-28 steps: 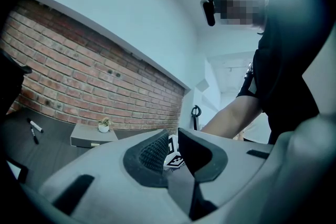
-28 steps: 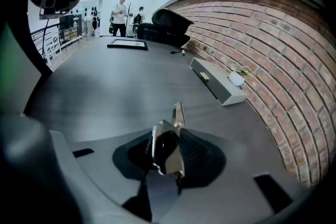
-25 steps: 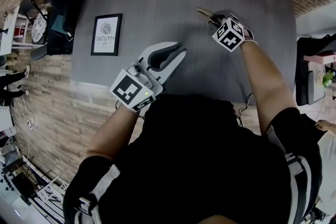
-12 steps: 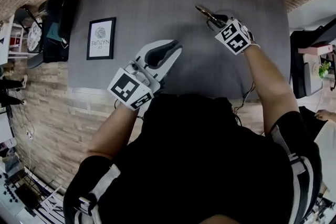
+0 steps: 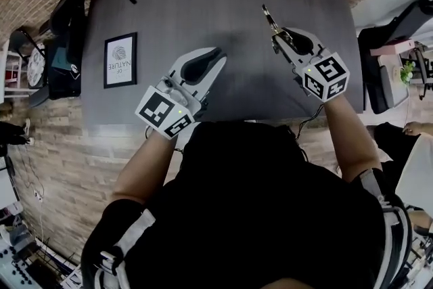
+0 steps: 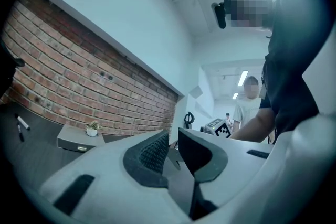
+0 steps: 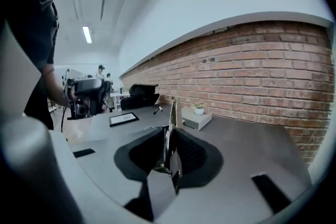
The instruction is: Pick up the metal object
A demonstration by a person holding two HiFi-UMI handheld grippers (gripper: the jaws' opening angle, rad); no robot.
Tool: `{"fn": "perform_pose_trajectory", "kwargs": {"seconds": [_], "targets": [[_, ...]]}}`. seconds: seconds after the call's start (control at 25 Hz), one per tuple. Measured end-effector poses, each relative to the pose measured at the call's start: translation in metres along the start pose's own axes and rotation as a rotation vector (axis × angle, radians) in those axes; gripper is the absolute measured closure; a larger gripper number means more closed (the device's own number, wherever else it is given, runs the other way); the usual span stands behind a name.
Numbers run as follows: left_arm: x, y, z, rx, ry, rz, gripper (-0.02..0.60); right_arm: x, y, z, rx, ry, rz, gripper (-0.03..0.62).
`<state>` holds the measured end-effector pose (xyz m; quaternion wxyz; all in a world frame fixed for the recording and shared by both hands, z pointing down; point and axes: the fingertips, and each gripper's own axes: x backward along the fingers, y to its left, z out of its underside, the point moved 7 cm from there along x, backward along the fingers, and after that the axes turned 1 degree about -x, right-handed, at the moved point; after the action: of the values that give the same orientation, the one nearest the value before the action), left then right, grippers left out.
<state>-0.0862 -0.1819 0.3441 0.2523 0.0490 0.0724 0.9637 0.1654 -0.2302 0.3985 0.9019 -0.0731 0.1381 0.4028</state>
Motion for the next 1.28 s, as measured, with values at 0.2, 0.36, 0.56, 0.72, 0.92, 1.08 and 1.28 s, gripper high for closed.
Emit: {"fn": "perform_pose_trajectory", "kwargs": {"seconds": [0.2, 0.36, 0.56, 0.72, 0.92, 1.08, 1.28], "targets": [[0.0, -0.007, -0.005, -0.015, -0.011, 0.014, 0.523, 0.041, 0.015, -0.01, -0.095, -0.123, 0.032, 0.511], [0.001, -0.008, -0.008, -0.023, -0.014, 0.009, 0.526, 0.062, 0.023, -0.02, -0.125, -0.186, 0.05, 0.511], [-0.001, -0.009, -0.009, -0.032, -0.02, 0.009, 0.531, 0.068, 0.025, -0.028, -0.125, -0.223, 0.048, 0.511], [-0.003, -0.011, -0.008, -0.041, -0.018, 0.017, 0.531, 0.068, 0.026, -0.028, -0.133, -0.233, 0.042, 0.511], [-0.001, -0.01, -0.011, -0.042, -0.016, 0.013, 0.531, 0.067, 0.027, -0.034, -0.135, -0.243, 0.037, 0.511], [-0.001, -0.01, -0.01, -0.043, -0.018, 0.011, 0.531, 0.068, 0.027, -0.033, -0.143, -0.249, 0.04, 0.511], [0.001, -0.009, -0.01, -0.043, -0.017, 0.015, 0.531, 0.067, 0.028, -0.037, -0.148, -0.267, 0.051, 0.511]]}}
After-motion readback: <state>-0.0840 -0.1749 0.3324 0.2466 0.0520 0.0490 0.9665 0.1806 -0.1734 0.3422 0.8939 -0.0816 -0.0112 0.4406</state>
